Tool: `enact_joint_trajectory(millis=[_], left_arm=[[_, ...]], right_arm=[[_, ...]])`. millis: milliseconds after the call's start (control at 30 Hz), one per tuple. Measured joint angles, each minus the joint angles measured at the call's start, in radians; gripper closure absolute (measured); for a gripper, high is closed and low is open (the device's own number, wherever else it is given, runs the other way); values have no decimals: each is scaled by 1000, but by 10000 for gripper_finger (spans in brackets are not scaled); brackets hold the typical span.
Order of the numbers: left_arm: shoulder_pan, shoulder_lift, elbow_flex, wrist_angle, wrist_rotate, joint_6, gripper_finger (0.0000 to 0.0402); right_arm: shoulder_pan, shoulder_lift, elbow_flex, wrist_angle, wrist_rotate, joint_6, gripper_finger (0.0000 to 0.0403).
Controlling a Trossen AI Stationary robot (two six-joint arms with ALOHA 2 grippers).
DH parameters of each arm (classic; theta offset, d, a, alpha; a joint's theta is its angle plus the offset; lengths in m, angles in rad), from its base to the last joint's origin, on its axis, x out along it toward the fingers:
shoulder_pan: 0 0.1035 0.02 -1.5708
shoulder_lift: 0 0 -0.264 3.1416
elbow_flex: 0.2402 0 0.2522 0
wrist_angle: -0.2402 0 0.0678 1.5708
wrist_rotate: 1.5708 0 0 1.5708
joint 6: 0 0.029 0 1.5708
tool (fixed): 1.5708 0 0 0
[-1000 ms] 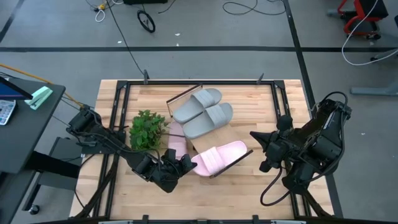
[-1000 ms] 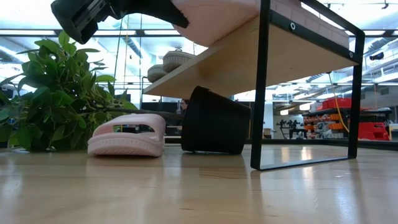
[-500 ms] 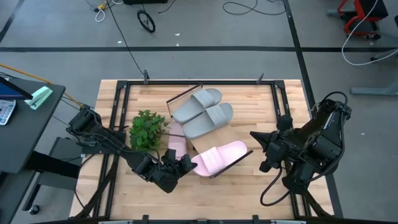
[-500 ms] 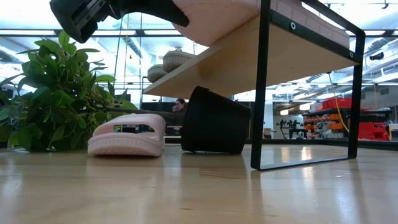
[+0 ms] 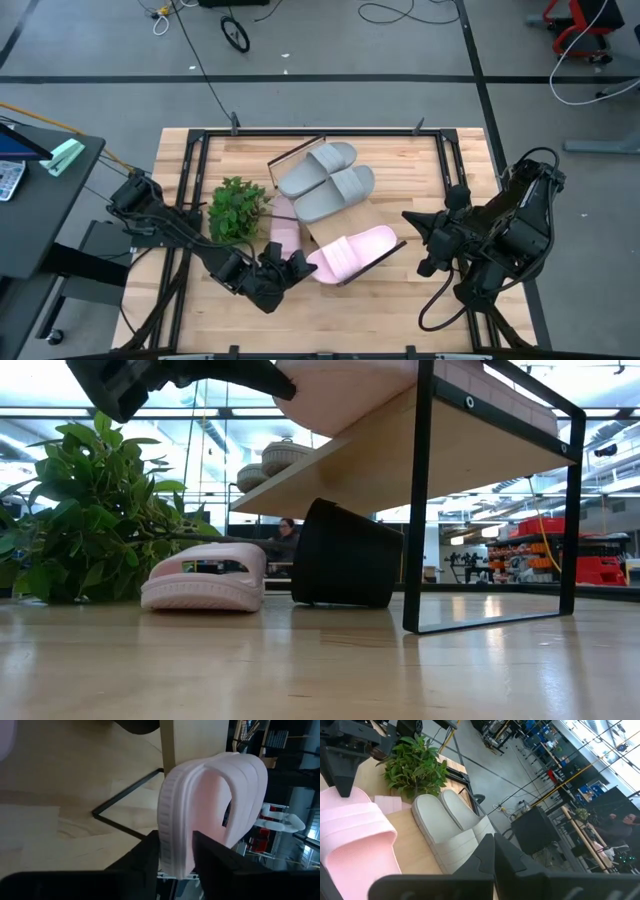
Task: Pick and place slides into the shelf
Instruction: Put the top pink slide on the shelf, then put the pink slide on the shelf
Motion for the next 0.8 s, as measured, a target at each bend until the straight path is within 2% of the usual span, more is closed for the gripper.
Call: enact_joint_trajectory(millis=[233,467,600,733,800], left_arm=[[-11,0,0,-4,-11,-12,226],[-30,-3,0,-30,-14,-20,201],[-51,-32,0,-133,-49,-47,199],[-81,-93,0,-341,-61,-90,207],[-94,-126,0,-441,-45,-52,211]], right_arm=[[0,0,0,0,0,0,402],[0,0,0,0,0,0,402],[0,0,0,0,0,0,402],[0,0,0,0,0,0,402],[-1,0,0,0,0,0,402]])
